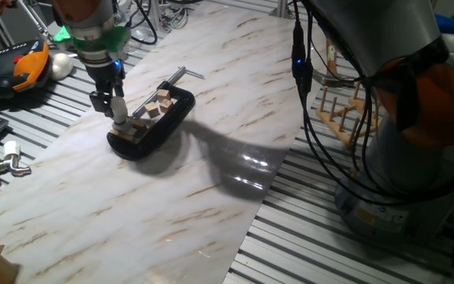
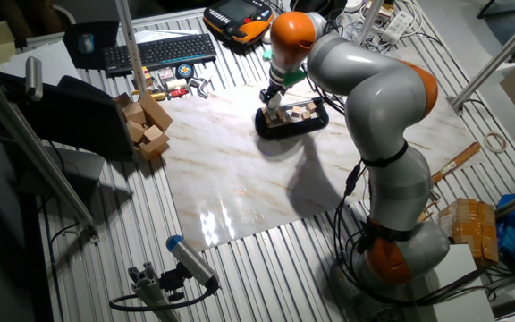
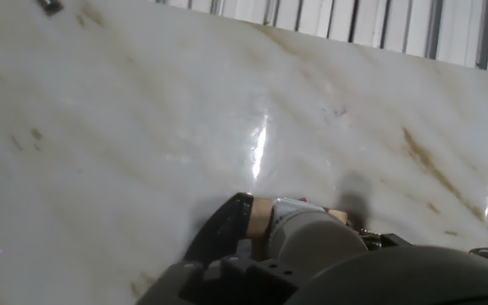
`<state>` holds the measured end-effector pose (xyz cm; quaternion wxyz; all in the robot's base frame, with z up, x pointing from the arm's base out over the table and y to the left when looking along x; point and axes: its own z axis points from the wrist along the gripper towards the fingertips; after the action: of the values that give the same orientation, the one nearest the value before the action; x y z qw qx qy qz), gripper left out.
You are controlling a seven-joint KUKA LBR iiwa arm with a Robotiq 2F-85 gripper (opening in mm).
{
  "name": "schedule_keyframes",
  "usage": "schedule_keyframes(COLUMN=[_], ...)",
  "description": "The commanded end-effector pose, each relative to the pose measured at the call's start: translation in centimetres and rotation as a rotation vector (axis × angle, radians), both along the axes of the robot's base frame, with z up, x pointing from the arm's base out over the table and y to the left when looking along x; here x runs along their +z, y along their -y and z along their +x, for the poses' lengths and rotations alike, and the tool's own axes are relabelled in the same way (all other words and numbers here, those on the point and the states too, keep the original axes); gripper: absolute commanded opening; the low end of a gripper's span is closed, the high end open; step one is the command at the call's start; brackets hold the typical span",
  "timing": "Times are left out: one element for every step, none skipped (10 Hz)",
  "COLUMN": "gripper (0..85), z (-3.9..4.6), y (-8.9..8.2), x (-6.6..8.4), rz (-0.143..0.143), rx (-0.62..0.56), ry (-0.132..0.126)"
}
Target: Install the light bulb by rotating it
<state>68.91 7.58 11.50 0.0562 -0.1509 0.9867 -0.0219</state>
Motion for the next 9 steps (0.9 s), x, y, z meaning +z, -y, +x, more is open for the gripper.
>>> schedule_keyframes(gripper=[68.0,68.0,68.0,68.0,68.0,68.0,68.0,68.0,68.0], z=[0.01,0.01,0.03,0.05,0.08,0.13,0.23,0.27,0.27], y=[0.00,0.00,0.00,0.03,0.04,0.09,0.21,0.35,0.36], x=[0.00,-0.01,-0.02,-0.05,-0.08,-0.11,-0.26,-0.43,-0.43], rz=[-0.001,-0.001,-0.001,-0.001,-0.001,-0.001,0.000,0.002,0.001], rx=[0.144,0.144,0.144,0.144,0.144,0.144,0.144,0.144,0.144], ry=[0.001,0.000,-0.002,-0.002,-0.006,-0.008,-0.013,-0.017,-0.026])
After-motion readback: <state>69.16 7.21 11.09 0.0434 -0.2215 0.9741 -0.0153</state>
